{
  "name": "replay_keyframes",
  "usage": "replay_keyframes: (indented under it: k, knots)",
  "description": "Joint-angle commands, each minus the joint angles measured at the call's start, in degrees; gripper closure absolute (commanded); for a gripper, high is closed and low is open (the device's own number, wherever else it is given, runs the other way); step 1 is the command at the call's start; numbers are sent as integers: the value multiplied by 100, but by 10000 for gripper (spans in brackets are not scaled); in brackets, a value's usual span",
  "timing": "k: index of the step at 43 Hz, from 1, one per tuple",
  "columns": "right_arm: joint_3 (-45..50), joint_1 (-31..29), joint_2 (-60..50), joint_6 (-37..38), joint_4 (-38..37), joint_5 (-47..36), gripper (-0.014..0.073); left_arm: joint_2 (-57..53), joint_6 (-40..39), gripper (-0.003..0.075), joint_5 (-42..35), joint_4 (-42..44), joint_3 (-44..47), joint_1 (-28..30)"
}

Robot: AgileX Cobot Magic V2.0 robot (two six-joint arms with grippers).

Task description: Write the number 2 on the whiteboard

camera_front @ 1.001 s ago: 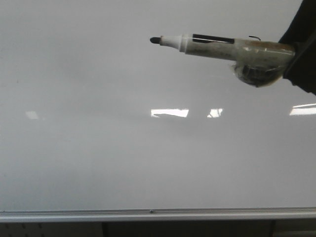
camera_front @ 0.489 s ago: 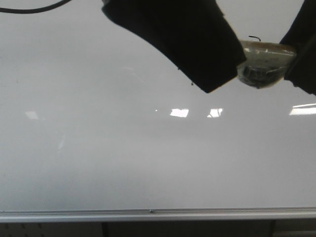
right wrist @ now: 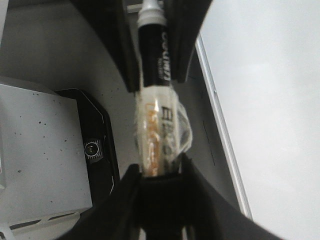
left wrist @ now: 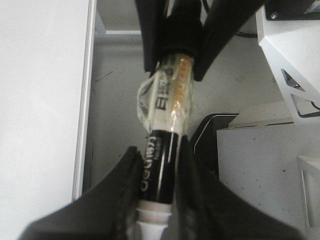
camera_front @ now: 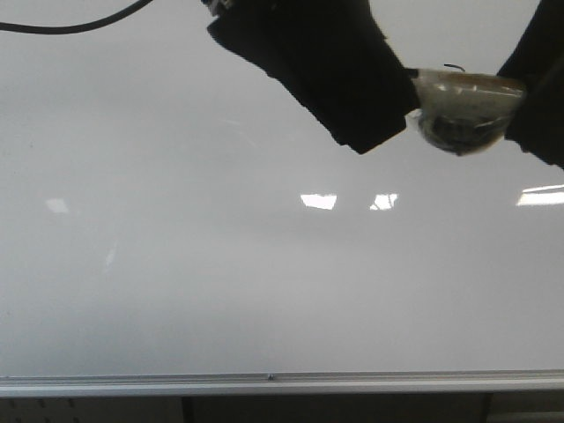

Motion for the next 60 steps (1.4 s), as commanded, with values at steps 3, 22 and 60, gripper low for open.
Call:
replay_keyframes:
  k: [3, 22, 60]
  knots:
    - [-188, -8, -109, -11, 235, -238, 457, -186, -37, 668, -185, -230, -186, -55]
    - [-627, -981, -430, 1549, -575, -300, 86, -219, -1996, 682, -144, 1672, -186, -55]
    - [-640, -1894, -605, 2140, -611, -446, 86, -3391, -6174, 682, -2733, 4022, 2218, 3732]
